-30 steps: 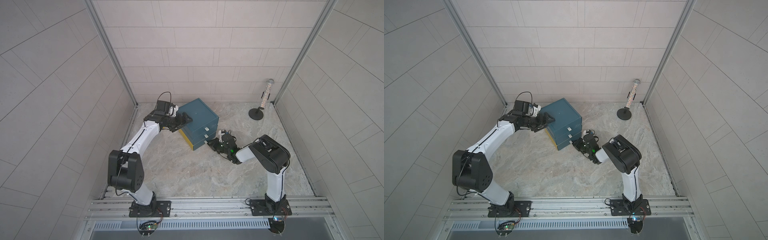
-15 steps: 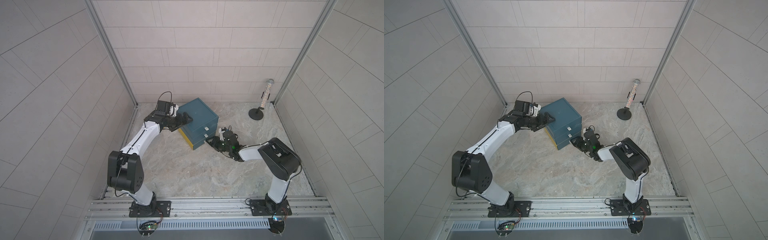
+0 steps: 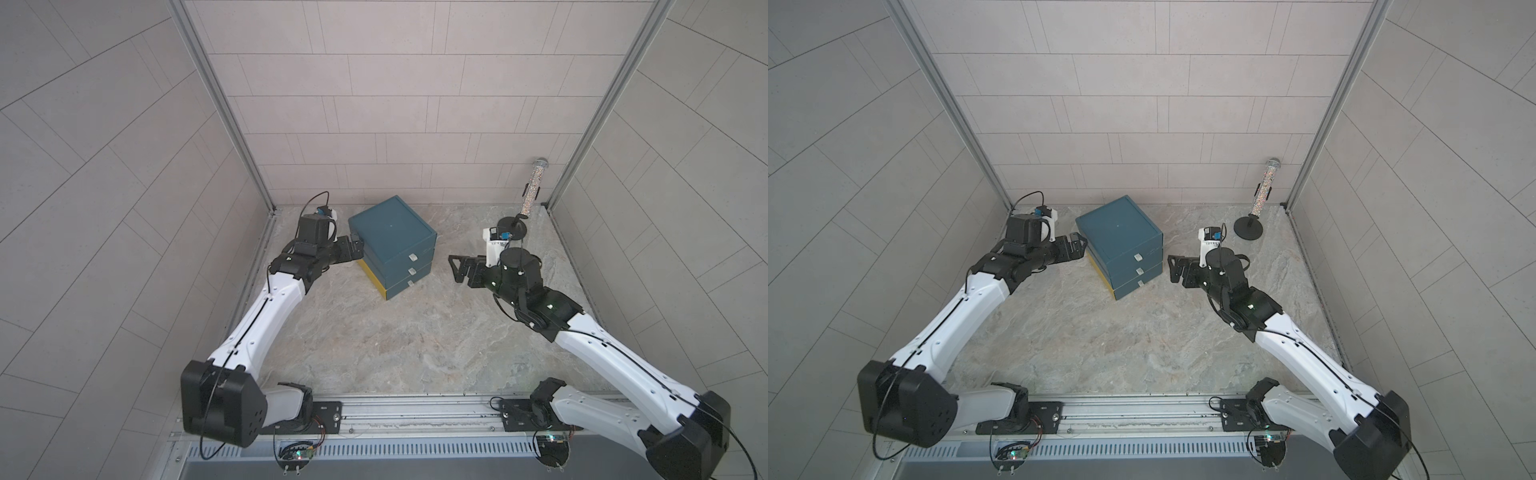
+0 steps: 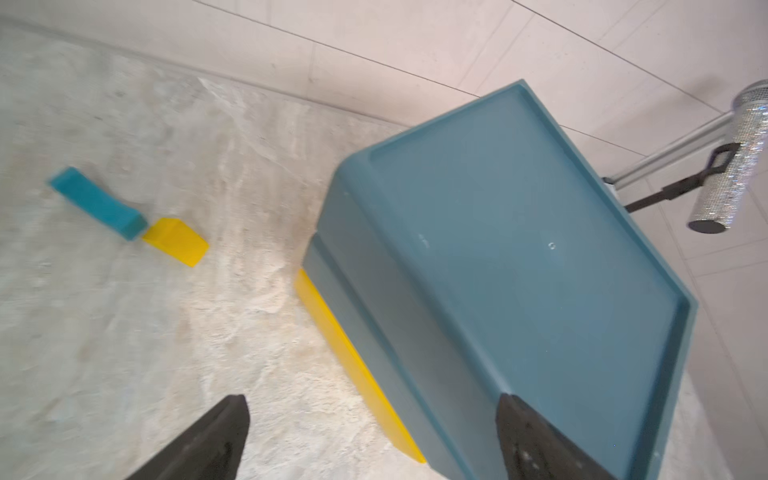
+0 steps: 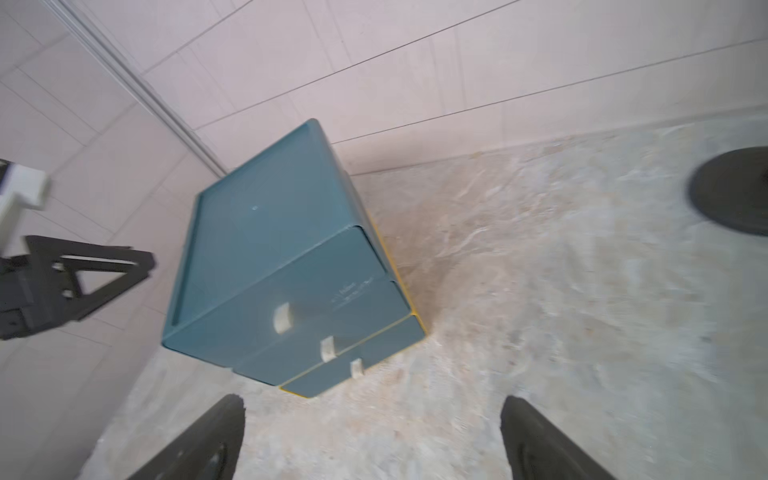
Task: Put the paint cans in the drawer according to color
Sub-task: Reset both arms
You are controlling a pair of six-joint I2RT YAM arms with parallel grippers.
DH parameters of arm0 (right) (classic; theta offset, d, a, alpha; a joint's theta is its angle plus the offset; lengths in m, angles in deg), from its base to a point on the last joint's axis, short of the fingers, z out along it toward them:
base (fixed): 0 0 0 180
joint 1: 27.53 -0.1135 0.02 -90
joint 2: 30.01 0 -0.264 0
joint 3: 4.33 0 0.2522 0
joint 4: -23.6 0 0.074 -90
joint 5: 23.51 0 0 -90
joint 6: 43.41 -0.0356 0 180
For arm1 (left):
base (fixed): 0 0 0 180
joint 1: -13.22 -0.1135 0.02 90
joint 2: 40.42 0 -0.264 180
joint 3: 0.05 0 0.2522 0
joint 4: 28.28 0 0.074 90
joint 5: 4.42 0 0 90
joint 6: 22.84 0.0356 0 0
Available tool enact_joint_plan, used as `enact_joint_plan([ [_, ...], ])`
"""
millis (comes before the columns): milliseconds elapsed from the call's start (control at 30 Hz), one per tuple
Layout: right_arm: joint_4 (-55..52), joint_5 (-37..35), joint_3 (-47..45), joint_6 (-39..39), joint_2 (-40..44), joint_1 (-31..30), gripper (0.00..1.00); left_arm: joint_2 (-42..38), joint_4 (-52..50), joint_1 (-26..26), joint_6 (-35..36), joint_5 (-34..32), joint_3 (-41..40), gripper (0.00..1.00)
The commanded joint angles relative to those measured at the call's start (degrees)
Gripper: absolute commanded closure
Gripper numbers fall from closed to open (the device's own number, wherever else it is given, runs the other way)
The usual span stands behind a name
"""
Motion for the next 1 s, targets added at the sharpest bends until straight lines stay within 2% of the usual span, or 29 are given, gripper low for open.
enact_joint_plan([
  [0, -11.01, -13.2, -2.51, 8.02, 5.83, 0.09, 0.0, -6.81, 9.86, -0.2, 4.9, -15.88, -7.07, 0.0],
  [67, -10.88, -16.24, -5.19, 10.58, 9.75, 0.05, 0.0, -10.77, 17.25, -0.14, 7.03, -23.4, -14.17, 0.0],
  [167, -9.91, -21.4, -8.69, 12.23, 13.86, 0.16, 0.0, -12.68, 26.23, -0.17, 8.64, -35.24, -22.07, 0.0],
  [267, -8.54, -25.79, -11.27, 12.82, 16.38, 0.16, 0.0, -9.96, 29.88, -0.15, 13.07, -39.3, -25.91, 0.0],
  [333, -6.46, -26.59, -12.74, 14.45, 17.32, 0.14, 0.0, -6.33, 29.56, -0.1, 11.85, -42.6, -26.71, 0.0],
  [367, -5.74, -27.2, -13.19, 14.87, 17.51, 0.18, 0.0, -4.91, 32.83, 0.01, 11.9, -44.58, -28.5, 0.0],
  [433, -4.52, -28.29, -13.8, 16.09, 17.63, 0.25, 0.0, -1.59, 45.76, 0.08, 12.05, -49.19, -35.1, 0.0],
  [467, -4.09, -28.63, -13.91, 16.45, 17.53, 0.38, 0.0, 0.27, 52.16, 0.14, 13.17, -49.68, -38.06, 0.0],
  [600, -2.23, -30.35, -15.65, 18.02, 16.67, 1.12, 0.0, 6.39, 62.74, 0.86, 16.68, -52.49, -41.43, 0.0],
  [667, -0.53, -31.78, -16.63, 19.58, 15.9, 1.82, 0.0, 8.33, 68.02, 0.48, 18.31, -48.4, -42.17, 0.0],
  [767, 4.68, -34.35, -19.14, 23.15, 14.57, 3.5, 0.0, 17.17, 76.98, 0.66, 21.59, -46.18, -41.32, 0.0],
  [800, 6.73, -35.43, -19.95, 24.33, 14.02, 4.22, 0.0, 17.88, 78.03, 0.57, 22.1, -45.52, -41.28, 0.0],
  [867, 12.23, -35.84, -22.09, 25.96, 12.17, 7.09, 0.0, 14.41, 68.04, 0.35, 19.78, -45.07, -39.34, 0.0],
  [900, 15.08, -35.53, -23.12, 26.54, 11.01, 8.91, 0.0, 13.58, 65.12, -0.58, 19.21, -42.6, -38.71, 0.0],
  [967, 20.97, -34.28, -24.36, 26.91, 7.29, 13.4, 0.0, 15.74, 66.69, -1.65, 19.06, -41.16, -37.87, 0.0],
])
